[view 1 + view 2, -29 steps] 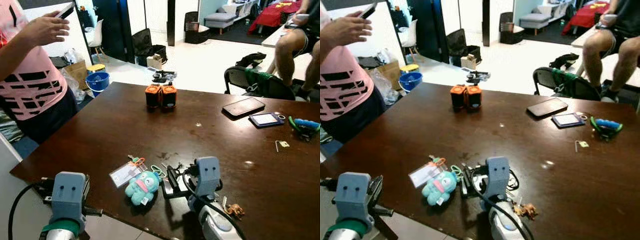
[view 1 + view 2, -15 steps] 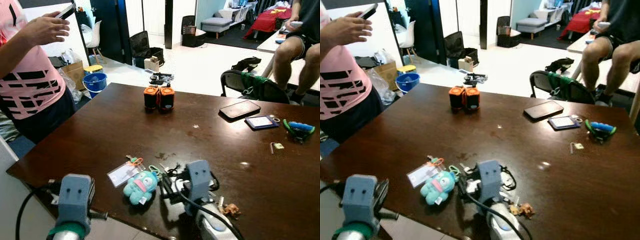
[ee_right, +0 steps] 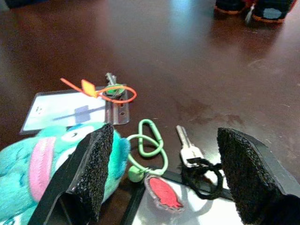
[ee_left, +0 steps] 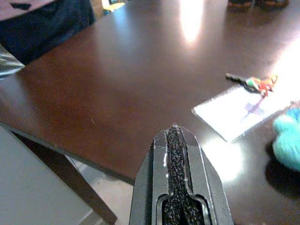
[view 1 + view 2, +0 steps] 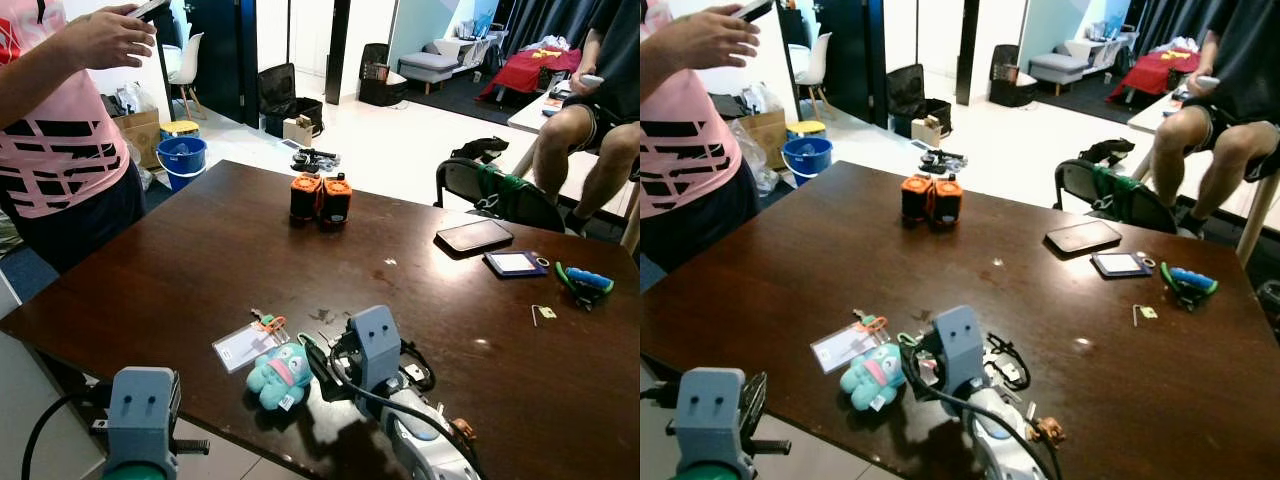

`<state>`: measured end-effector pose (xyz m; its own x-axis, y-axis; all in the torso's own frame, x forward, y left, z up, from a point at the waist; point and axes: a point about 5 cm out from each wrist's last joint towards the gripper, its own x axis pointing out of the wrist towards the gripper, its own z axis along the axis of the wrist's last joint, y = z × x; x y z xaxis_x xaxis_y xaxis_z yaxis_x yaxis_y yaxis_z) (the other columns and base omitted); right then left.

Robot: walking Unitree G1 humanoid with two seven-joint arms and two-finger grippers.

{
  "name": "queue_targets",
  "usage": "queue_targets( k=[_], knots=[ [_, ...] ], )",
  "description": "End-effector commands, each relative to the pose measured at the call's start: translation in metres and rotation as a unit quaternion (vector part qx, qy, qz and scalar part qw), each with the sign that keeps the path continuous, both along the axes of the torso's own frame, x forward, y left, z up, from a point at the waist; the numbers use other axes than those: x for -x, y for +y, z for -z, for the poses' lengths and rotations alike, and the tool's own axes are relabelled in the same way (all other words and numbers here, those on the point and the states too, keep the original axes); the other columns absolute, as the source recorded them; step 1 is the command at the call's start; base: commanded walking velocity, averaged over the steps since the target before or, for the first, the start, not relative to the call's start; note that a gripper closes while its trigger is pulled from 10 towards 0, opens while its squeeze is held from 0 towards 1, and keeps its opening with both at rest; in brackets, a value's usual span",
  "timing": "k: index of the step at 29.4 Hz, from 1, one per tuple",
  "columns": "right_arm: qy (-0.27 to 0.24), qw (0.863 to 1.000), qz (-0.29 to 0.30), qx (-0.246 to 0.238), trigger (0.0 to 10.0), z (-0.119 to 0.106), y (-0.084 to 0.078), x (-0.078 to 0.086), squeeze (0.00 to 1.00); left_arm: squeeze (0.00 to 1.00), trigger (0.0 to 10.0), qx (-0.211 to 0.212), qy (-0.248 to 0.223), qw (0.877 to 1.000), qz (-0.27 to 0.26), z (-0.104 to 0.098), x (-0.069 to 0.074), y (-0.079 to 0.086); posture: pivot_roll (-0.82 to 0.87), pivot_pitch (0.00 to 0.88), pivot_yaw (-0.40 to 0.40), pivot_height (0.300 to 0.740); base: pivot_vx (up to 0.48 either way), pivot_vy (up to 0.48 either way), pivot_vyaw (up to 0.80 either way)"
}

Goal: Hang keys on a hook

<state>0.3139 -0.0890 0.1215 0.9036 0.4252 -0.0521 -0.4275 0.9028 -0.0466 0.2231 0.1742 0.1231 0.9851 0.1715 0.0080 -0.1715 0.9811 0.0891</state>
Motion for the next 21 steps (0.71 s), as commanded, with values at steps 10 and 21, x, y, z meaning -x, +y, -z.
queue_targets(
  k=[10, 21],
  knots=[
    [0.005, 0.998, -0.042, -0.042, 10.0, -0.003, 0.005, 0.009, 0.00, 0.00, 10.0, -0.016, 0.032, 0.999, -0.034, 0.003, -0.011, 0.028, -0.07, 0.046, 0.116, 0.740, 0.000, 0.000, 0.00],
    [0.069, 0.981, -0.182, 0.005, 10.0, -0.001, 0.047, 0.009, 0.00, 0.00, 10.0, -0.027, 0.022, 0.999, -0.023, -0.003, -0.017, 0.030, -0.06, 0.045, 0.128, 0.740, 0.000, 0.000, 0.00]
  ],
)
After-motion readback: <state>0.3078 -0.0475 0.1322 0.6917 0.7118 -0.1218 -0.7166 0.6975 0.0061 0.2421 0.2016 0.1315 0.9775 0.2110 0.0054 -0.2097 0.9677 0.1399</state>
